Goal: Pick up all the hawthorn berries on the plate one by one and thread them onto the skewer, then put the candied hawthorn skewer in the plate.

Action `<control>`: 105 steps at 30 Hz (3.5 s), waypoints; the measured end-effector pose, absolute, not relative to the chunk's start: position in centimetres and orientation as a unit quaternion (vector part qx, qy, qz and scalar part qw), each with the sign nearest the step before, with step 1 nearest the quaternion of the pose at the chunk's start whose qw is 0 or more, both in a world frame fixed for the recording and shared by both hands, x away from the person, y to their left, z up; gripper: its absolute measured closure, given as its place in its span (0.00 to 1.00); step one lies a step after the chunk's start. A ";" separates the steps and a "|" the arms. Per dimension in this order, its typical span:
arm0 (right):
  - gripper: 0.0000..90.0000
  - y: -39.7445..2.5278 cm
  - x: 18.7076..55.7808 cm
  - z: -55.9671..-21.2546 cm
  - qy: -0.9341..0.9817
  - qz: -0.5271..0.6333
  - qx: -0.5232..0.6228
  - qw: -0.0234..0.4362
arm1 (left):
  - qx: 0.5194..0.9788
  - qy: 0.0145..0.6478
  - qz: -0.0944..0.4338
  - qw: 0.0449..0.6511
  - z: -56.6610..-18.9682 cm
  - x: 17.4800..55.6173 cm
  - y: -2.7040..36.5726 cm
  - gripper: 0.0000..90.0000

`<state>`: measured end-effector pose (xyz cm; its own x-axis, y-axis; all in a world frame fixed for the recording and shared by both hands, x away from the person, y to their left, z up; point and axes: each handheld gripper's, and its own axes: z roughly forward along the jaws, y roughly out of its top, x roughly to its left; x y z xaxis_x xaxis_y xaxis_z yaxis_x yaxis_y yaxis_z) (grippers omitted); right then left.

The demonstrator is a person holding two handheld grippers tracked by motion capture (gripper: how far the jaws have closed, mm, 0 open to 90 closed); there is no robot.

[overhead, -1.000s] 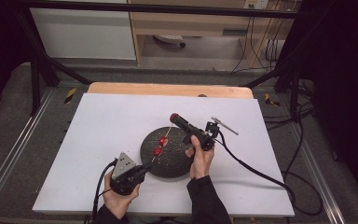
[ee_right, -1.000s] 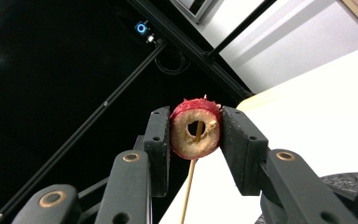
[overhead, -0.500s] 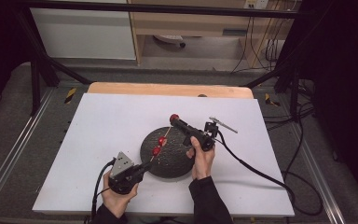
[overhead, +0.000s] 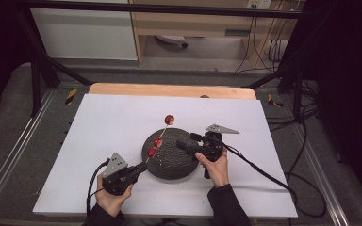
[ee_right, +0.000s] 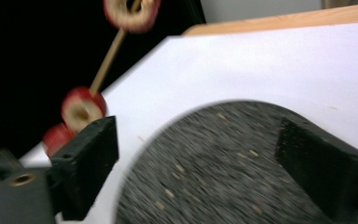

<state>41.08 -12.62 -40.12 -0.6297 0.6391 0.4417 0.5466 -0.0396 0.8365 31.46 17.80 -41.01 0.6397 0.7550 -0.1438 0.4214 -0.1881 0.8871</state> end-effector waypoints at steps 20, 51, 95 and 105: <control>0.01 -19.7 38.4 -42.4 0.784 0.453 0.408 0.117 | 0.814 0.377 0.150 0.414 -40.2 33.6 17.6 0.99; 0.02 -24.3 35.8 -43.3 0.772 0.451 0.429 0.126 | 0.863 0.392 0.124 0.293 -41.4 36.2 13.7 0.98; 0.01 -24.4 35.7 -44.0 0.786 0.440 0.417 0.116 | 0.824 0.375 0.144 0.400 -42.4 34.3 25.5 0.14; 0.01 -24.2 35.7 -44.3 0.795 0.430 0.413 0.112 | 0.812 0.390 0.159 0.404 -44.2 33.5 27.9 0.14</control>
<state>35.68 -24.20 -44.34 -0.6344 0.7523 0.1779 0.5603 0.2889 0.7763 33.55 27.87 -44.22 0.6457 0.7615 -0.0564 0.5041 -0.3696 0.7806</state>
